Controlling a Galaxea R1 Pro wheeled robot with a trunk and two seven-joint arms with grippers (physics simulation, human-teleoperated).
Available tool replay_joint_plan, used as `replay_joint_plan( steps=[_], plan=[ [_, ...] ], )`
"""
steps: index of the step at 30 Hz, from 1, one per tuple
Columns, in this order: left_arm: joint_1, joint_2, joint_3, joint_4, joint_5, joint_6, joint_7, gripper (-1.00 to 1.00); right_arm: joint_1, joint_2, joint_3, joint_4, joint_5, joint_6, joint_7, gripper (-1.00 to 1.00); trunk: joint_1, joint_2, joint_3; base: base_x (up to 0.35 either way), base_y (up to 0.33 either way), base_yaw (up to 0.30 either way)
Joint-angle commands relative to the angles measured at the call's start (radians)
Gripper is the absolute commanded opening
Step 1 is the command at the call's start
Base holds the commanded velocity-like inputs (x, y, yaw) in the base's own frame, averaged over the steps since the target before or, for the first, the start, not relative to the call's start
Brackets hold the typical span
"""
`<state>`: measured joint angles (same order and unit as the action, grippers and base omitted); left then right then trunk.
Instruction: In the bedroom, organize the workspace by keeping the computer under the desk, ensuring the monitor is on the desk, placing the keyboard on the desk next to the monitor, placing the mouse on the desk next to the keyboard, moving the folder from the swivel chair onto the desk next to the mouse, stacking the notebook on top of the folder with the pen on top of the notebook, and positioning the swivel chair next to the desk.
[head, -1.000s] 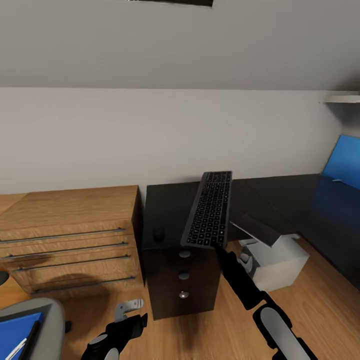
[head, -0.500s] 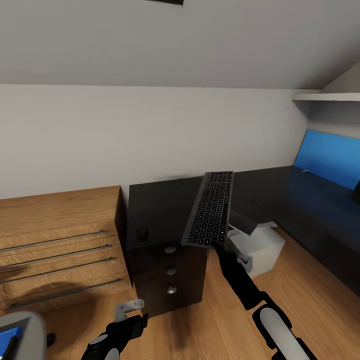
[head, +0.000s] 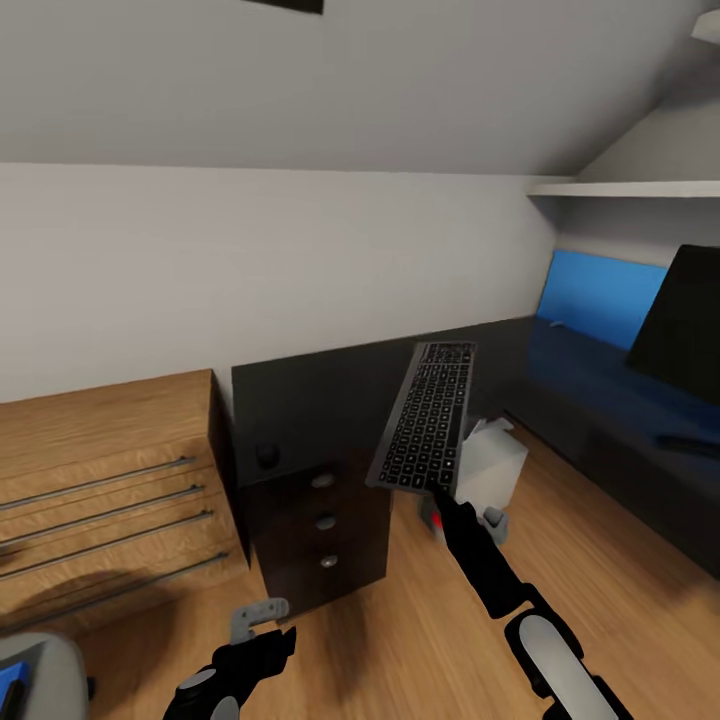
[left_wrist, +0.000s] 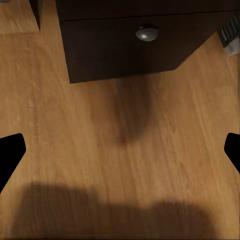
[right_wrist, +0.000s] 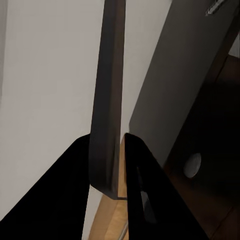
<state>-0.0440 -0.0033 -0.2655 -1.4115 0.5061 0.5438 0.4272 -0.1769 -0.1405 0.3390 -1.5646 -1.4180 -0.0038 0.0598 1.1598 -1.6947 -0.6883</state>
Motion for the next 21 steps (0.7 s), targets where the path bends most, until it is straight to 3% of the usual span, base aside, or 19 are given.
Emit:
replay_joint_plan(
  steps=[1, 21],
  plan=[
    [0.0, 0.0, -0.001, -0.001, 0.011, 0.001, 0.01, 1.0, -0.001, -0.001, 0.001, 0.0, -0.012, -0.001, 0.006, -1.0, 0.0, -0.001, -0.002, -0.155, 0.133, -0.243],
    [0.0, 0.0, -0.002, -0.001, 0.009, 0.002, 0.01, 1.0, -0.001, -0.001, 0.001, -0.001, -0.012, -0.002, 0.006, -1.0, 0.0, -0.001, -0.015, -0.02, 0.017, -0.243]
  ],
)
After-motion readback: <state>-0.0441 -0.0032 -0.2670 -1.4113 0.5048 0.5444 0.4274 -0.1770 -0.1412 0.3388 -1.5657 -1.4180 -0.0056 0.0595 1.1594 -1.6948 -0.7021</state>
